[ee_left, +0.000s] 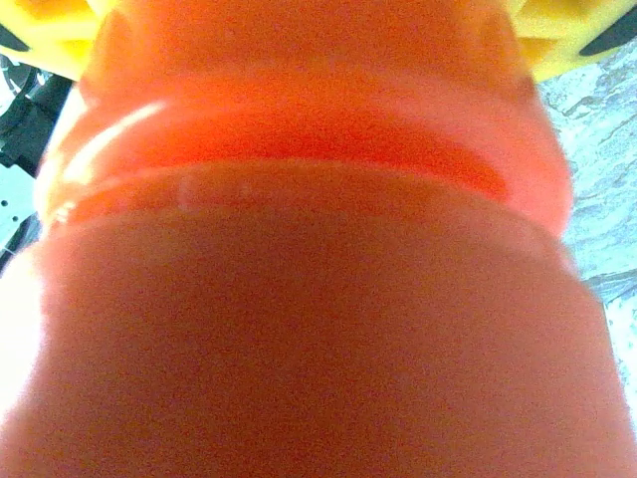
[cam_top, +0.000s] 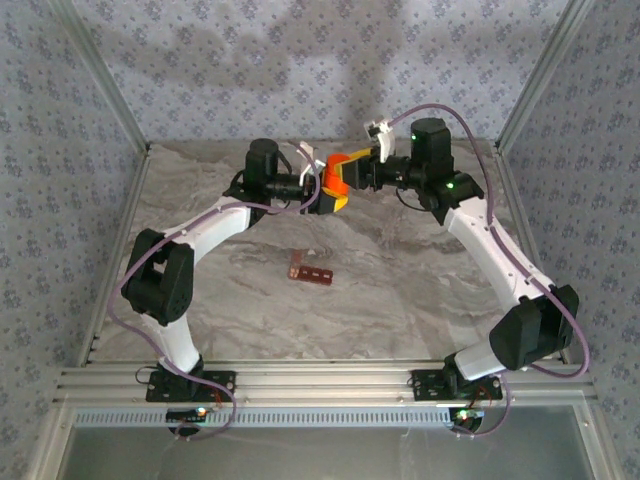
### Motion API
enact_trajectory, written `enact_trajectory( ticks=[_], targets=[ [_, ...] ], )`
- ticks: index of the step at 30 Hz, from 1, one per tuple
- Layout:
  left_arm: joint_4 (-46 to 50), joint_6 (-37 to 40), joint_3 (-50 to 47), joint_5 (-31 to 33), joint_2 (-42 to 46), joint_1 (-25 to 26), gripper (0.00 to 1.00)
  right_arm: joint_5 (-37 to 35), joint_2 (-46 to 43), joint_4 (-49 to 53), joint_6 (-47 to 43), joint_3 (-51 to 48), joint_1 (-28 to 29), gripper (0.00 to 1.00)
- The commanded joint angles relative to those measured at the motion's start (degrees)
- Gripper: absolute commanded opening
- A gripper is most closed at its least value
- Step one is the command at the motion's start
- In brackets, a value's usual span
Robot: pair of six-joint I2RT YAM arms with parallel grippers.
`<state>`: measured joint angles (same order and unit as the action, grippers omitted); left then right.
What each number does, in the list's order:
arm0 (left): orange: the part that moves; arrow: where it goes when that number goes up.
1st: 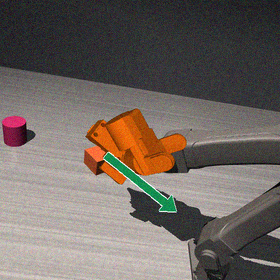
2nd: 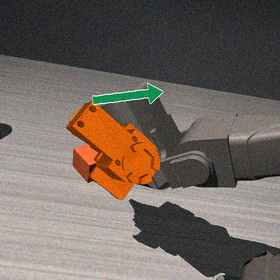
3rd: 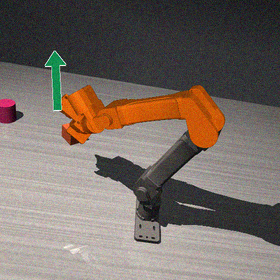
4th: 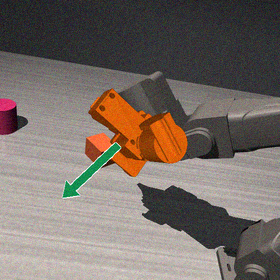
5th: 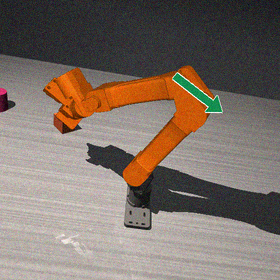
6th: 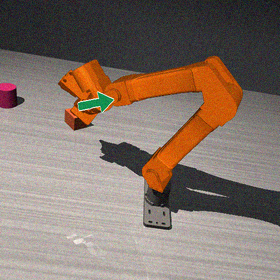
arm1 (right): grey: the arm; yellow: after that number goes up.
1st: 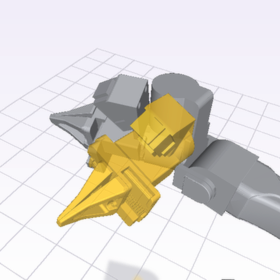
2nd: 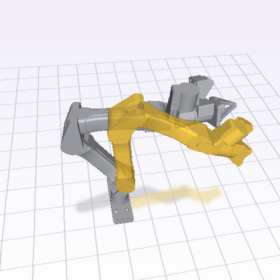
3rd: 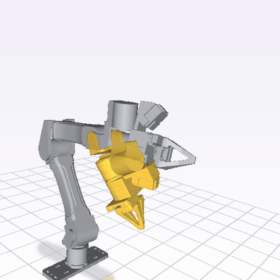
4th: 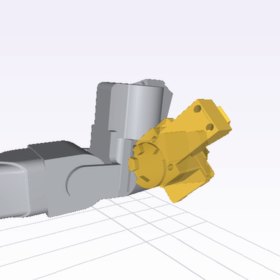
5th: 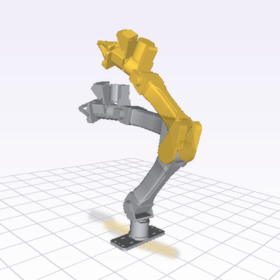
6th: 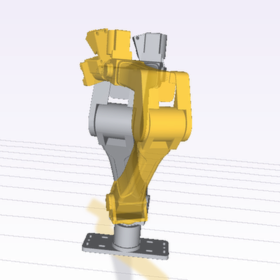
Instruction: Sort the pills into containers
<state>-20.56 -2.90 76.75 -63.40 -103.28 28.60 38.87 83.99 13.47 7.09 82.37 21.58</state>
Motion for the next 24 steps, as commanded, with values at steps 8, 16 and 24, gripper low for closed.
enact_trajectory(
  ticks=[8,16,24],
  targets=[
    [-3.51,-0.90,1.56,0.22,0.36,0.43,0.00,1.73,2.36,4.77,3.63,-0.52,1.46,0.47],
    [-3.25,-0.82,1.47,0.48,0.23,0.50,0.00,5.48,2.06,1.93,6.78,-0.89,-0.54,0.53],
    [-3.00,-0.70,1.39,0.73,-0.16,0.40,0.00,9.80,-2.57,0.20,7.02,-2.22,-3.85,0.83]
  ],
)
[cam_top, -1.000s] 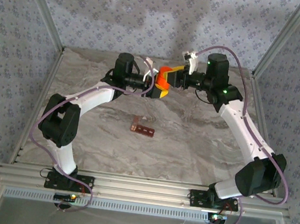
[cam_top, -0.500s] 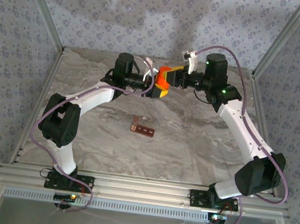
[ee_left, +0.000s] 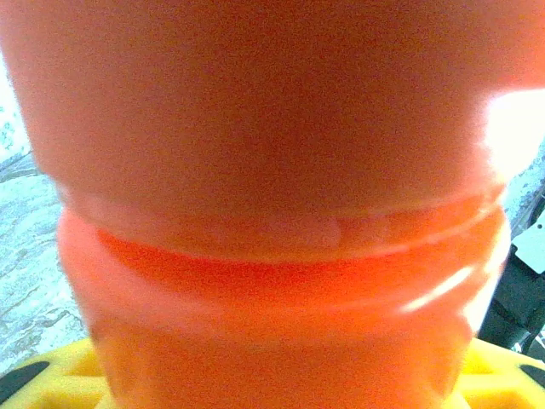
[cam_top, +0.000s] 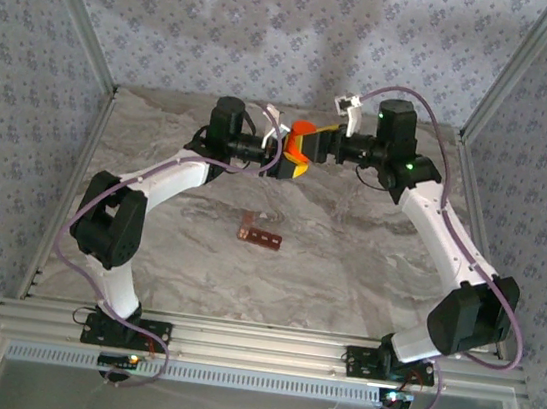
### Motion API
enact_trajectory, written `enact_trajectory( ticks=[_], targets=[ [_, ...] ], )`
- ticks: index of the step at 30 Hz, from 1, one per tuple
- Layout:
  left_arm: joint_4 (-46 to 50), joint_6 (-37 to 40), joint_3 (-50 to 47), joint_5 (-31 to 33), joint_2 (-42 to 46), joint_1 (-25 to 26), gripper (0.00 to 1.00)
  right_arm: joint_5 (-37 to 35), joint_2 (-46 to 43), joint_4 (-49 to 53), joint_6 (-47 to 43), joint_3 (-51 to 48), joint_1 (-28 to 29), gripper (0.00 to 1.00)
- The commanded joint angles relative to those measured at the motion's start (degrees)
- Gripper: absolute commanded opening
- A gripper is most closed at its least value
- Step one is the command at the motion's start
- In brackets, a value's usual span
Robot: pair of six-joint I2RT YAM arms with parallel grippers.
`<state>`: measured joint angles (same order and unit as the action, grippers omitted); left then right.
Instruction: Sort the pills into containers
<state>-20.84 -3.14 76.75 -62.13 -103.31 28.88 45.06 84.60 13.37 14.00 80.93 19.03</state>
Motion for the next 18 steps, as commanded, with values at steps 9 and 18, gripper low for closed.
enact_trajectory(
  ticks=[9,18],
  targets=[
    [-1.54,-0.47,2.53,-1.45,-0.05,0.03,0.00,6.67,-7.37,-2.82,-2.61,-8.77,-5.10,0.87],
    [-0.55,-1.04,3.58,-2.28,-0.28,0.04,0.00,6.46,-5.48,-10.73,0.05,-12.11,-2.47,0.87]
  ],
)
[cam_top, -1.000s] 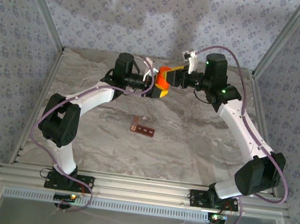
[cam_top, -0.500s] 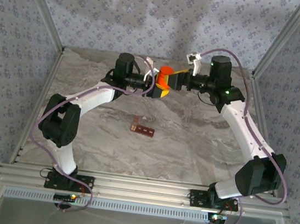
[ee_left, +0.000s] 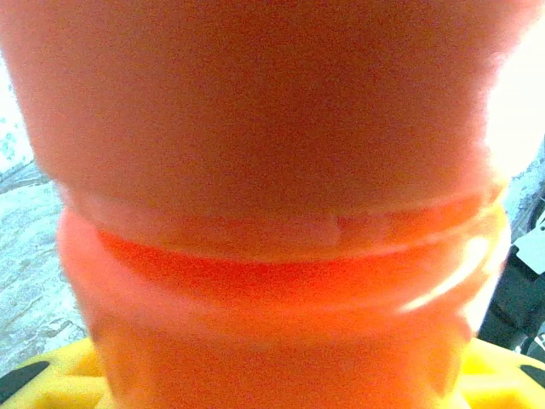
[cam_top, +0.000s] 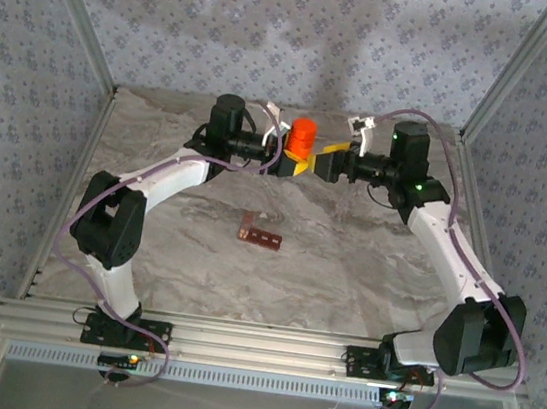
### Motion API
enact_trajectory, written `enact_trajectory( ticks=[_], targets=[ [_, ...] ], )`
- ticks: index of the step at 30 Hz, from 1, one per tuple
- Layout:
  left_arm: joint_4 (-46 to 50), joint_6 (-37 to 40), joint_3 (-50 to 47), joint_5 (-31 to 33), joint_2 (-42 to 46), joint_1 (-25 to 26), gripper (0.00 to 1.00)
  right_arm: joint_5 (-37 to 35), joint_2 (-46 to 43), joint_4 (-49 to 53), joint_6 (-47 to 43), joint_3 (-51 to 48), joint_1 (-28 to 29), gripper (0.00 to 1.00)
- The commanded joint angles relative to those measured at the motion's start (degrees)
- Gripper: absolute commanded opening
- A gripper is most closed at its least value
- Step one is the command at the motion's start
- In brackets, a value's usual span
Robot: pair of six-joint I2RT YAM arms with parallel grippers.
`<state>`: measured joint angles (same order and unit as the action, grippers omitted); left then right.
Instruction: Sort the pills into containers
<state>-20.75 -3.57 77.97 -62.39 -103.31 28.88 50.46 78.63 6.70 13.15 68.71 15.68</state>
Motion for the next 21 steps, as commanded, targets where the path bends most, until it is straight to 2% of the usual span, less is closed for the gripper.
enact_trajectory(
  ticks=[1,15,21],
  targets=[
    [-0.55,-0.72,2.40,-2.15,-0.32,0.04,0.00,0.87,0.77,-4.72,1.20,0.11,1.17,0.87],
    [-0.22,-2.10,3.46,-3.37,-0.56,0.62,0.00,-1.49,4.38,-10.75,3.94,1.17,3.21,0.86],
    [0.31,-1.93,3.06,-3.75,-0.50,0.91,0.00,-2.05,5.54,-13.13,5.50,1.17,3.68,0.80]
  ],
)
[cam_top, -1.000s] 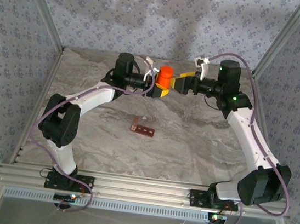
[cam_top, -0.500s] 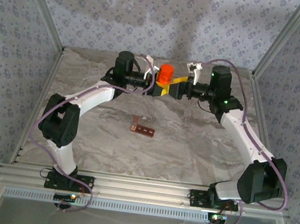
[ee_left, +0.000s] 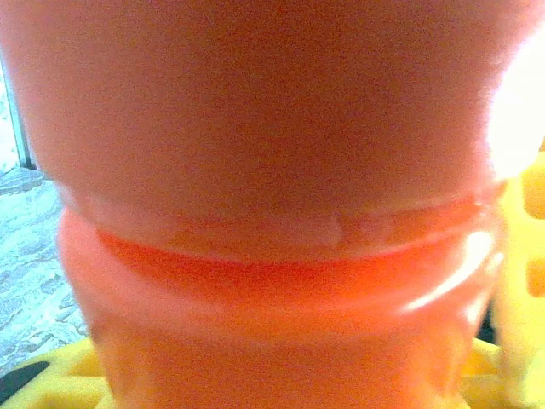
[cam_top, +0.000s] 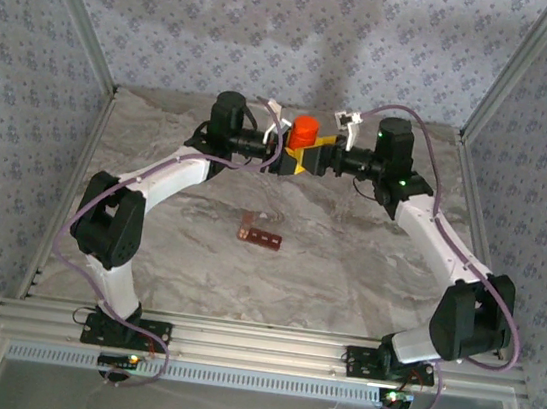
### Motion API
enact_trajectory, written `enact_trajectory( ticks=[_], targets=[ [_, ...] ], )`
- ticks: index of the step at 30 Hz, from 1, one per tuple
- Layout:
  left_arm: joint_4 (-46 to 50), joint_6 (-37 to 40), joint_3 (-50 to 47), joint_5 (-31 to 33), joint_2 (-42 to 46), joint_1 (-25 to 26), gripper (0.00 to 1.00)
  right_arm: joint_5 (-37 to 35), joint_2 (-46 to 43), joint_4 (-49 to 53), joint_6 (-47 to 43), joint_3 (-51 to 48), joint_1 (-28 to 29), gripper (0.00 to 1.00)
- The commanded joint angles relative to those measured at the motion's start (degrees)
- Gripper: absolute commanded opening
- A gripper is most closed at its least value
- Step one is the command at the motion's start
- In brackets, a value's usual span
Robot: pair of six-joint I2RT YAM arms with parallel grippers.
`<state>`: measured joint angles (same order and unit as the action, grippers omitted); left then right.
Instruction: Sort the pills into containers
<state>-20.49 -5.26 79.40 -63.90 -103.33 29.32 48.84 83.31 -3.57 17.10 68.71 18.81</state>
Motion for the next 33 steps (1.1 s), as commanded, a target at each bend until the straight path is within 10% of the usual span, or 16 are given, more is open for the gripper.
enact_trajectory(
  ticks=[1,11,33],
  targets=[
    [0.08,-0.25,1.55,-2.30,-0.47,0.54,0.00,-0.46,0.97,-3.16,1.77,1.12,0.69,0.78],
    [0.07,-0.06,0.78,-1.56,0.10,0.73,0.00,-2.17,1.75,-14.79,9.97,-3.29,0.86,0.44],
    [-6.78,-4.37,-1.62,1.77,1.29,0.02,0.00,-6.19,1.16,-29.78,20.05,-10.91,0.00,0.41]
  ],
)
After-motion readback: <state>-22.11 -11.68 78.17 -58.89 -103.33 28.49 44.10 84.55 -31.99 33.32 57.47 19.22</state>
